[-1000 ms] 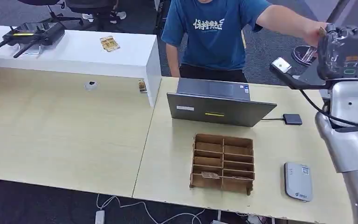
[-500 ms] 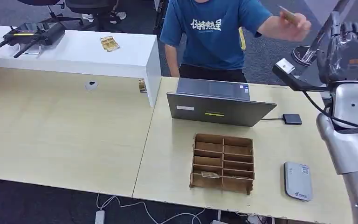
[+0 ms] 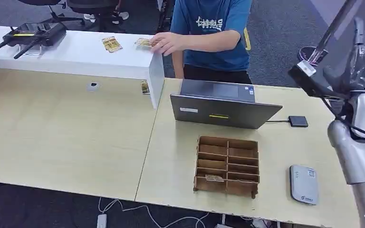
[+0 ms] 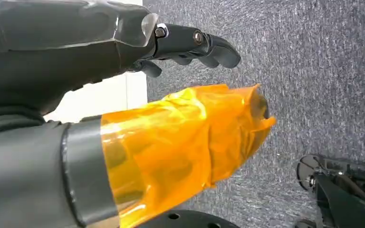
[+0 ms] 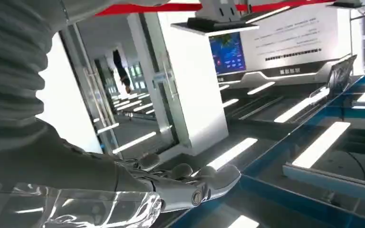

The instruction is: Pass the card to the sensor for recognition and then transmit it.

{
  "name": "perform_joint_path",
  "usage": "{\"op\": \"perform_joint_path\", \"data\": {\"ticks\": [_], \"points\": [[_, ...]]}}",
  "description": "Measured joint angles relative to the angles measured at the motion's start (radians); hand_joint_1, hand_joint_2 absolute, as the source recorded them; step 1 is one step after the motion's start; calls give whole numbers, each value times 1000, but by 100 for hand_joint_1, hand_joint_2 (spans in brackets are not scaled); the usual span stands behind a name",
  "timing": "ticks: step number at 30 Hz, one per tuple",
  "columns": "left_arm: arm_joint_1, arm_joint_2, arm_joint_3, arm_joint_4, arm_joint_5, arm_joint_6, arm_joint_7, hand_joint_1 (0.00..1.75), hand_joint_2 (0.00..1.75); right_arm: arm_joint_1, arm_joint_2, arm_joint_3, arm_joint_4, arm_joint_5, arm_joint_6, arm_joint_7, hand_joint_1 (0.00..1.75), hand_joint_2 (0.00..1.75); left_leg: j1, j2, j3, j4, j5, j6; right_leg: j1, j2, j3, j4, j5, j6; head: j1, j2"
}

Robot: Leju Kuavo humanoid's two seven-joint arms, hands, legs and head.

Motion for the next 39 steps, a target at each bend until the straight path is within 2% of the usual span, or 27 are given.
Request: {"op": "perform_joint_path", "data": {"ticks": [3,7,17,21,26,30,36,39], "points": [[1,0,0,0,13,5,-2,0,0,57,-17,-25,-48,-65,-15,-39,0,175,0,0,0,0,0,0,0,0,0,0,0,0,0,0],[1,-1,0,0,18,7,-2,0,0,120,-34,-45,-103,-84,-18,-50,0,175,0,0,0,0,0,0,0,0,0,0,0,0,0,0],[1,-1,0,0,18,7,-2,0,0,155,-50,-62,-153,-87,-18,-53,0,175,0,0,0,0,0,0,0,0,0,0,0,0,0,0],[1,-2,0,0,33,9,-7,0,0,207,-58,-76,-191,-136,-26,-80,0,175,0,-1,0,0,0,0,0,-1,0,-1,0,0,0,0],[3,-7,0,0,58,24,-15,0,0,393,-100,-127,-313,-240,-50,-139,0,175,0,-4,-1,0,-1,1,0,-4,1,-1,-2,2,0,0],[6,-10,4,0,79,32,-25,0,0,569,-130,-202,-422,-309,-59,-197,0,175,0,-6,-2,0,-2,2,0,-5,0,-1,-3,2,0,0],[7,-17,29,0,109,44,-36,0,0,846,-134,-304,-611,-351,-92,-285,0,175,0,-6,-2,0,-4,1,0,-6,0,-1,-5,1,0,0],[9,-20,39,0,116,48,-39,0,0,970,-127,-328,-691,-345,-110,-310,0,175,0,-5,-2,-1,-4,0,0,-5,0,-1,-5,1,0,0]]}}
